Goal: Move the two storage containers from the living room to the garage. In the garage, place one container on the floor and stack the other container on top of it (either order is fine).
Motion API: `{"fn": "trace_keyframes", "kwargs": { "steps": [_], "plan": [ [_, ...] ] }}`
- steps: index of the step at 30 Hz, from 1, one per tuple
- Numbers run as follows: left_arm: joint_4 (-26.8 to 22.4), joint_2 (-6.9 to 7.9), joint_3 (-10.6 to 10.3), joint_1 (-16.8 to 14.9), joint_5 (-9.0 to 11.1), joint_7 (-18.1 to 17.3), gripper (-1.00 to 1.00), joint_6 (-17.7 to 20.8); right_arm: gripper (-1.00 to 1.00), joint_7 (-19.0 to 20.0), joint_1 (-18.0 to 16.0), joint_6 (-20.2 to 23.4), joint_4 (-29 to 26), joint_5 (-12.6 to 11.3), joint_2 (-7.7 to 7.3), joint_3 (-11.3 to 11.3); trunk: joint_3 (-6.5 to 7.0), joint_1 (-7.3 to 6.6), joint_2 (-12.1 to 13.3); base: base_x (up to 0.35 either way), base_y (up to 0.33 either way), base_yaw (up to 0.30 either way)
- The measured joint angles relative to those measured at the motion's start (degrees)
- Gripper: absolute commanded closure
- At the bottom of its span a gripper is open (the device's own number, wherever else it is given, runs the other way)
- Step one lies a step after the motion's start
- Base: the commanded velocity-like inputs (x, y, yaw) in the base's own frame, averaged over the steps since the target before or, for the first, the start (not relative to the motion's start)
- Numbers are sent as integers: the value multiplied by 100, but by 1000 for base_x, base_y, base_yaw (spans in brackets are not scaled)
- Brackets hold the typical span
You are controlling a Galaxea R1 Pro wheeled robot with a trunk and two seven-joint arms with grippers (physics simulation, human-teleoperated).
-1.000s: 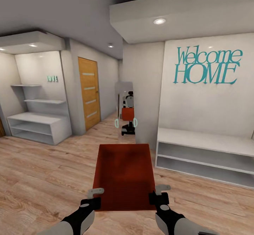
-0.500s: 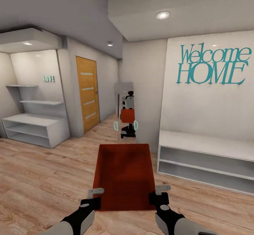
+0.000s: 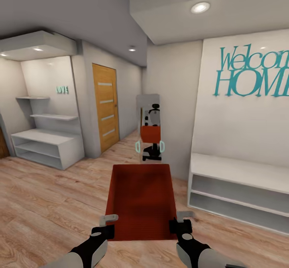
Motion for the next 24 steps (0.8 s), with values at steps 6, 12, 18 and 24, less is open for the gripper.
{"fn": "trace_keyframes", "kwargs": {
  "steps": [6,12,18,24],
  "plan": [
    [-2,2,-2,0,0,-1,100,4,100,0,0,1,1,-5,1,1,0,0,0,323,0,263],
    [-1,1,-3,0,2,0,100,0,100,-2,0,-1,0,-4,1,4,0,0,0,323,0,265],
    [0,2,-7,0,10,-2,100,-2,100,3,0,1,-1,9,0,-7,0,0,0,323,0,265],
    [1,1,-7,0,11,-1,100,-3,100,3,0,2,-2,11,0,-8,0,0,-1,323,0,266]
  ]
}}
